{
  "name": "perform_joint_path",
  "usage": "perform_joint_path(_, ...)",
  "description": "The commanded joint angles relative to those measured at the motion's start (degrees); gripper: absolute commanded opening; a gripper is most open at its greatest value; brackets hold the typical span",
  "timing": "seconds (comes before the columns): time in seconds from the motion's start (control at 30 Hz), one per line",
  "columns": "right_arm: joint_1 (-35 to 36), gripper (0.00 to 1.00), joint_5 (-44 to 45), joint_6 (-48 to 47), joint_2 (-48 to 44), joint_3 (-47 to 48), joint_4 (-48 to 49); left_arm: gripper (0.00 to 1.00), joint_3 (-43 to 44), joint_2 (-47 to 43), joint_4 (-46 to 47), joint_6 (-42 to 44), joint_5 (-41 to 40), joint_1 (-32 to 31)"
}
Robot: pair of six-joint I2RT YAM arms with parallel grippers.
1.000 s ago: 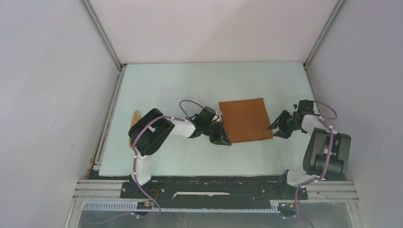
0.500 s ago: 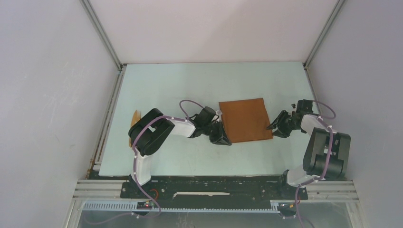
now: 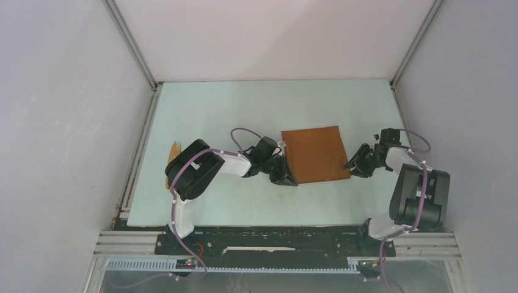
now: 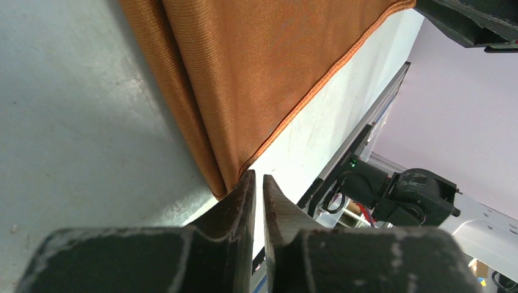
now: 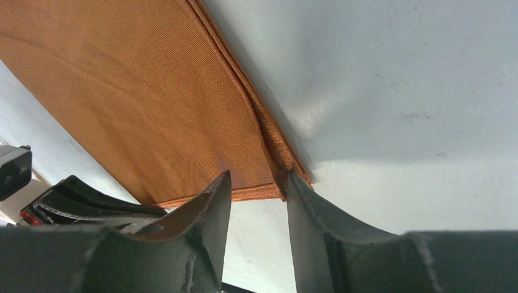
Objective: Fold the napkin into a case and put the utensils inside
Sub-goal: Pick up the top corner of the square-folded napkin from the center of the board.
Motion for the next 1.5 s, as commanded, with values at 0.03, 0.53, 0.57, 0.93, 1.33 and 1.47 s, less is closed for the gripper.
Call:
perform_joint_path(0.03,0.6,0.45,3.3,-0.5,-2.1,-0.2,-0.9,0.15,-0.7,-1.7,1.3,0.2,-0.3,0.5)
perform_joint_path(0.53,0.9,0.32,3.3,-0.5,-2.2,-0.8,-0.8,0.15,-0.7,-1.8,1.4,0.3,-0.2,0.5)
perform_joint_path(0.57,0.9,0.29,3.2,-0.4,-2.2,-0.7,-0.8,0.14,-0.7,-1.7,1.4,0.3,-0.2,0.5)
perform_joint_path(0.93,0.9,0.00,2.5,-0.6,-2.8,-0.6,0.1,0.35,-0.3,-9.9,-2.6,3.0,-0.8,0.7)
perform_joint_path(1.33,1.5,0.00,1.2,-0.8,-2.8,-0.2,0.5,0.10,1.8,-5.9,-1.5,0.9,0.0,1.9)
perform_joint_path(1.47,1.9,0.00,1.1,-0.8,-3.0,0.6,0.5,0.07,1.4,-3.6,-0.4,1.0,-0.4,1.9)
